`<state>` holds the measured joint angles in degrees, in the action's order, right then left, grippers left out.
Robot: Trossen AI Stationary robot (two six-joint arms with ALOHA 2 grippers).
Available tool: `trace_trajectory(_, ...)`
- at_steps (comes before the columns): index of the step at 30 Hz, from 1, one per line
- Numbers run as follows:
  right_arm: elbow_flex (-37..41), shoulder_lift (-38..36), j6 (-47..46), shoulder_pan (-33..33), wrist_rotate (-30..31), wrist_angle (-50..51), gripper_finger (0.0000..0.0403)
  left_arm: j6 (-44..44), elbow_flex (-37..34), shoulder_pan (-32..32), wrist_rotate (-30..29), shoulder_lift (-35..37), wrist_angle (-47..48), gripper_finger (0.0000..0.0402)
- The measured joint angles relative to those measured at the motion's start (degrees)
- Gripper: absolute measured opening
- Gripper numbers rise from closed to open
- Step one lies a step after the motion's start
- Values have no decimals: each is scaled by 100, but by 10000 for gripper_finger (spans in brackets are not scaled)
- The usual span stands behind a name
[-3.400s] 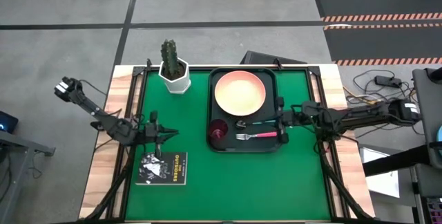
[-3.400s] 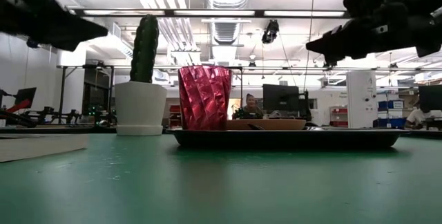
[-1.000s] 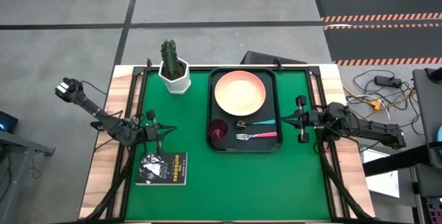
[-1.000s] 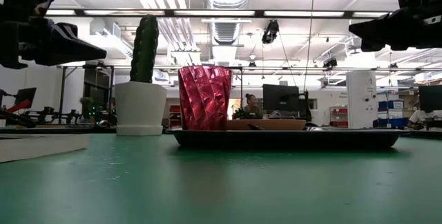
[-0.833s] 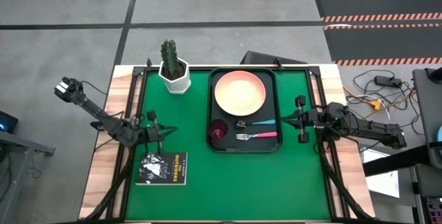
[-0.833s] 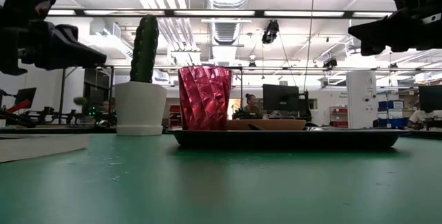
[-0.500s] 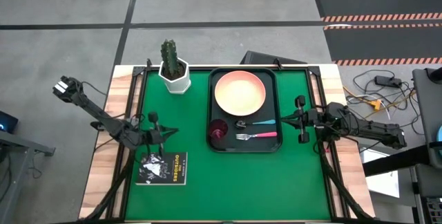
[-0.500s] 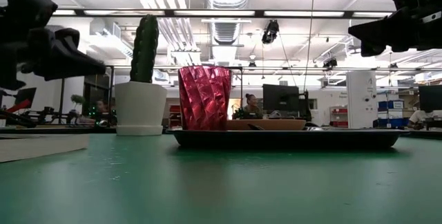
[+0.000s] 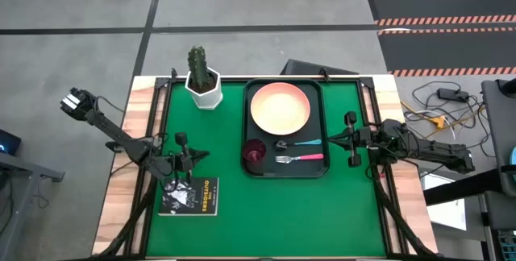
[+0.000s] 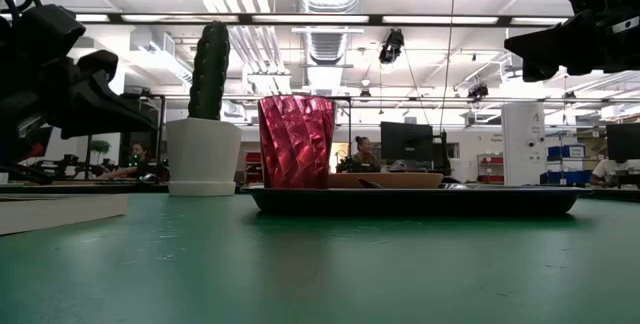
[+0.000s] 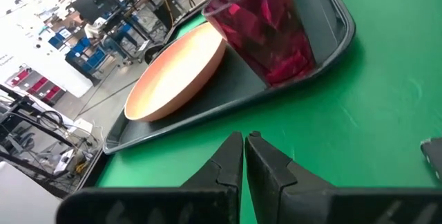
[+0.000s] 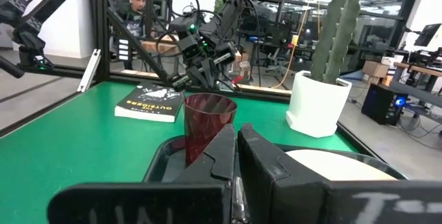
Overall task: Pick and place plate/cup/fork/spoon on tray
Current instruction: Return to Home Position
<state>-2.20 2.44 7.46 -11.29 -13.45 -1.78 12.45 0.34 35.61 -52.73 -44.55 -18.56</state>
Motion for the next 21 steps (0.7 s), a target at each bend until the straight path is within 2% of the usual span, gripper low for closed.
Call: trace_trajectory(21,11,31,2,0,28,286,9,0,0,0,0,-819,0,0)
